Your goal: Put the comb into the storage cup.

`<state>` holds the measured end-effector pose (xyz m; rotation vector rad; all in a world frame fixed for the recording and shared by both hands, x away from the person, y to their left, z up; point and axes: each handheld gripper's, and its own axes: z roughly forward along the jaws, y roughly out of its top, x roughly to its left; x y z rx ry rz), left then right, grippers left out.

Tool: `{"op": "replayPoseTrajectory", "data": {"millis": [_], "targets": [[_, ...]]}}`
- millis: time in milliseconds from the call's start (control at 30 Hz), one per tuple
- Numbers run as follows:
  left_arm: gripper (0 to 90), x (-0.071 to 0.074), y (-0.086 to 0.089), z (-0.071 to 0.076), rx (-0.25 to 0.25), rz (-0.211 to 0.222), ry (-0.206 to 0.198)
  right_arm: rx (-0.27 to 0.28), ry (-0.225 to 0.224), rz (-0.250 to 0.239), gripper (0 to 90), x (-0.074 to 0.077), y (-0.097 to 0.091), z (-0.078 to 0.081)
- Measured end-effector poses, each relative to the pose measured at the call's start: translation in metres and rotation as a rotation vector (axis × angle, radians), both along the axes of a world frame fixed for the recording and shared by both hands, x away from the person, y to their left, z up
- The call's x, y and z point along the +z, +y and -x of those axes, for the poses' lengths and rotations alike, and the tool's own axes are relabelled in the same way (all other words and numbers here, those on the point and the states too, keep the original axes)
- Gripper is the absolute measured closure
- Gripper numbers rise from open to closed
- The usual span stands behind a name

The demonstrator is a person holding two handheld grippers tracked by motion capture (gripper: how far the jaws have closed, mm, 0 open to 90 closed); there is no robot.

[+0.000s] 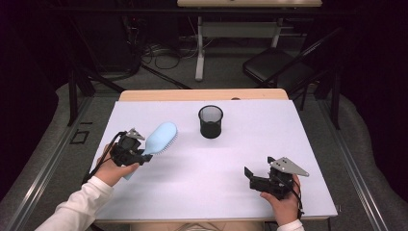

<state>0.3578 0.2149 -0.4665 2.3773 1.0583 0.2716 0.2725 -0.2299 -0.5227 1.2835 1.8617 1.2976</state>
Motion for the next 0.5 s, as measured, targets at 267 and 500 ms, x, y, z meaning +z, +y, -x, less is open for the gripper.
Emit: {"op": "replayPoseTrajectory", "data": {"millis": [267,500], "targets": [[69.7,0.006,-0.001,-0.001,0.005,0.020,-0.018,0.001,-0.001,0.001,5.8,0.000,0.000,0.000],[69.7,0.012,-0.002,-0.002,0.008,0.035,-0.040,0.001,0.000,0.003,5.8,0.000,0.000,0.000]]}}
